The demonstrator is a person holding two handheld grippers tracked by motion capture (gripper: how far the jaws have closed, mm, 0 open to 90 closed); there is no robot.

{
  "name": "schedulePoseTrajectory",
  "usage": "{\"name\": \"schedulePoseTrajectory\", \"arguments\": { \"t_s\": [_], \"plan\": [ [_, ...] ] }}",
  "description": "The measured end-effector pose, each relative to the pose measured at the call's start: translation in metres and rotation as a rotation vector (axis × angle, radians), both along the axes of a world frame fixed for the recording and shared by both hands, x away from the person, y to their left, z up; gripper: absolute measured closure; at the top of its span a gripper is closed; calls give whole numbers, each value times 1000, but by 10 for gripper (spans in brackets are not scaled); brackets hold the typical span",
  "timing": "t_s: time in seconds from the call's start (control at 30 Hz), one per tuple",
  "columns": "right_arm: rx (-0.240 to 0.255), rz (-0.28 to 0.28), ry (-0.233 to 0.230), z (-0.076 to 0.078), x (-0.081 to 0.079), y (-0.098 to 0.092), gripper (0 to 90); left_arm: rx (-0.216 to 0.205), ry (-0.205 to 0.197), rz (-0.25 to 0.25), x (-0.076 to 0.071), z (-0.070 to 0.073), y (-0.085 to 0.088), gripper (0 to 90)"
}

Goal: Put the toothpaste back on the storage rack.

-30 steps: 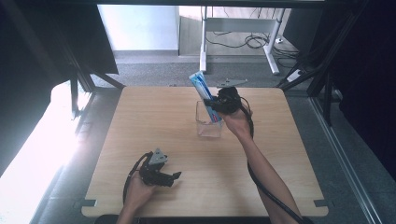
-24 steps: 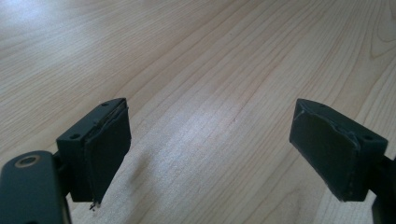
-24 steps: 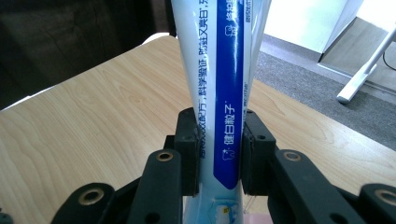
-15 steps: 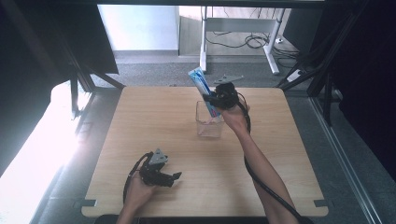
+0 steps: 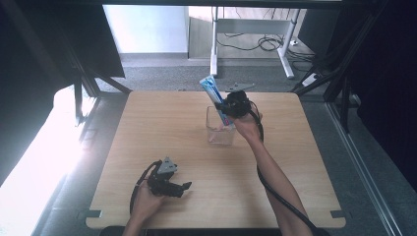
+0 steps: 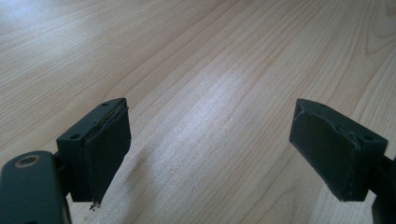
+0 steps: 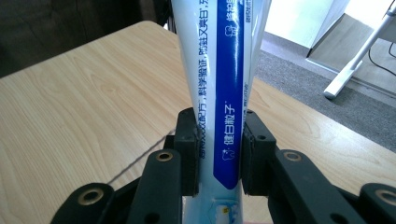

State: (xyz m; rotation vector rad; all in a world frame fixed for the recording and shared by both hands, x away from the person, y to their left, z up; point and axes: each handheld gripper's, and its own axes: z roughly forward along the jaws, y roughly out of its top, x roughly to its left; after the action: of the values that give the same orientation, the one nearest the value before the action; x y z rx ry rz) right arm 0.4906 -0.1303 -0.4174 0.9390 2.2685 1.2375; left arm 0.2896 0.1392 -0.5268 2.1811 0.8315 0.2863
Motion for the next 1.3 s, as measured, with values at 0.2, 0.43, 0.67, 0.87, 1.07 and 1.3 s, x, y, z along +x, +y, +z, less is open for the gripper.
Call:
{"name": "schedulePoseTrajectory", "arguments": {
  "t_s": [0.2, 0.43, 0.67, 0.87, 1.07, 1.3],
  "plan": [
    [-12, 15, 10, -9, 0, -1, 723, 0, 1, -1, 0, 0, 0, 130],
    [-16, 27, 16, -18, -1, -4, 720, 0, 0, 0, 0, 0, 0, 130],
    [-29, 45, 23, -25, -1, -2, 717, -2, 4, 1, 0, -1, 0, 130],
    [-40, 67, 33, -28, -2, -2, 711, 2, 4, 0, 0, -1, -1, 130],
    [-45, 79, 44, -30, -4, -2, 705, 1, 4, 2, 0, -1, 0, 130],
    [-63, 94, 63, -38, -5, -5, 699, 5, 5, 1, 1, -1, 0, 129]
  ]
}}
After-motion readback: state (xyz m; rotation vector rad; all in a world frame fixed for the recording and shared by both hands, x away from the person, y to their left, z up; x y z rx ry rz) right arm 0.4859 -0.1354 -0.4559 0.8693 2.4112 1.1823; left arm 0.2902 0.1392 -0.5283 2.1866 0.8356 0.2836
